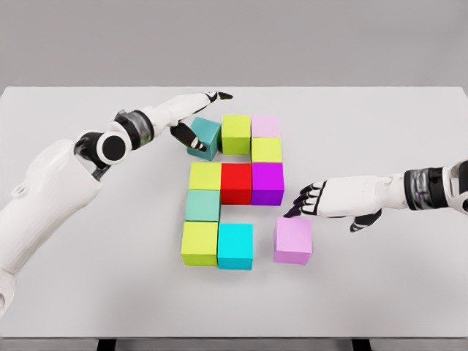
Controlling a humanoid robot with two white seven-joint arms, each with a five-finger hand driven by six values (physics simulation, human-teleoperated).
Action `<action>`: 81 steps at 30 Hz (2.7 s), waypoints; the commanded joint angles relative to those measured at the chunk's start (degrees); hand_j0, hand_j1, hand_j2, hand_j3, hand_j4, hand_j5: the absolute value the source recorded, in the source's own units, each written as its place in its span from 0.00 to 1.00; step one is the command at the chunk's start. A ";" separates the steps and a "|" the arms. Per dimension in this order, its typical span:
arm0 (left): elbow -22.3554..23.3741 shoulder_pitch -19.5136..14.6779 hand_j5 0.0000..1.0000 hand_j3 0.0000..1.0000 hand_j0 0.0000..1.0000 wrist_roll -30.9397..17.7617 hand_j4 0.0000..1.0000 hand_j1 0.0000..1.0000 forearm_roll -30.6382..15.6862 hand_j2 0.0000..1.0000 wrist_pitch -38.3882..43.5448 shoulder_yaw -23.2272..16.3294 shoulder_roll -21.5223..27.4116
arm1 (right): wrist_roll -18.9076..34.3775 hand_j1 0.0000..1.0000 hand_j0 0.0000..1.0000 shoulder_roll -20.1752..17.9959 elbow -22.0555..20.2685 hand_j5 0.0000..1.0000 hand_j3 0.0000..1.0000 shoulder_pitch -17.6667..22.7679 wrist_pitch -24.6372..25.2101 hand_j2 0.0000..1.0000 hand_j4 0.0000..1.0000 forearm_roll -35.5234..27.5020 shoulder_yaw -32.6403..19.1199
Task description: Assemble the squares on the desktop into the number 2
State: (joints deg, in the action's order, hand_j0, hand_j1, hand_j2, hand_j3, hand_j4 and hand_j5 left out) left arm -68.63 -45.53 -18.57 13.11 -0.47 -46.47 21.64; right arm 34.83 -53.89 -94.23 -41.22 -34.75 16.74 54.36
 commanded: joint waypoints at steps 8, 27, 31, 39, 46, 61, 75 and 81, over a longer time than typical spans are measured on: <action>1.40 -0.44 1.00 1.00 1.00 0.55 1.00 1.00 0.25 1.00 -0.15 0.06 -0.72 | 0.17 1.00 1.00 0.10 0.01 1.00 1.00 0.00 -0.25 1.00 1.00 0.23 0.93; 3.33 -1.23 1.00 1.00 1.00 0.64 1.00 1.00 0.25 1.00 -0.24 0.24 -2.13 | 0.17 0.16 0.16 -2.71 10.30 0.16 0.16 -6.32 -0.25 0.16 0.16 -0.12 -0.83; 4.12 -1.32 1.00 1.00 1.00 0.64 1.00 1.00 0.25 1.00 -0.24 0.24 -2.57 | 0.17 0.17 0.17 -6.49 10.30 0.17 0.17 -21.70 -0.25 0.17 0.17 -0.48 15.86; 4.47 -1.67 1.00 1.00 1.00 0.64 1.00 1.00 0.33 1.00 -0.32 0.24 -3.19 | 0.17 0.15 0.15 -5.70 2.21 0.15 0.15 -21.53 -0.25 0.15 0.15 0.05 26.50; 5.44 -2.11 1.00 1.00 1.00 1.26 1.00 1.00 0.42 1.00 -1.47 0.15 -3.63 | 0.17 0.15 0.15 -3.50 -1.66 0.15 0.15 -21.27 -0.25 0.15 0.15 0.14 27.73; 6.76 -2.90 1.00 1.00 1.00 1.43 1.00 1.00 0.42 1.00 -2.52 0.06 -3.80 | 0.17 0.15 0.15 -0.60 -1.48 0.15 0.15 -19.60 -0.25 0.15 0.15 -0.04 28.26; -2.20 -2.64 1.00 1.00 1.00 1.43 1.00 1.00 -5.90 1.00 -2.17 -0.02 1.11 | 0.17 0.15 0.15 -0.25 -1.04 0.15 0.15 -19.86 -0.25 0.15 0.15 0.14 28.08; -0.54 -8.61 0.75 0.75 0.75 -2.61 0.75 0.75 -8.02 0.75 -2.35 -10.57 12.72 | 0.17 0.15 0.15 0.19 -1.04 0.15 0.15 -20.21 -0.25 0.15 0.15 0.14 28.08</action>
State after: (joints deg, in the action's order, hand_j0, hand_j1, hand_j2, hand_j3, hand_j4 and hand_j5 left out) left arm -70.96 -54.32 -19.41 5.70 -2.76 -53.99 31.51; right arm 35.00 -53.86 -95.27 -61.44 -35.10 17.11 82.47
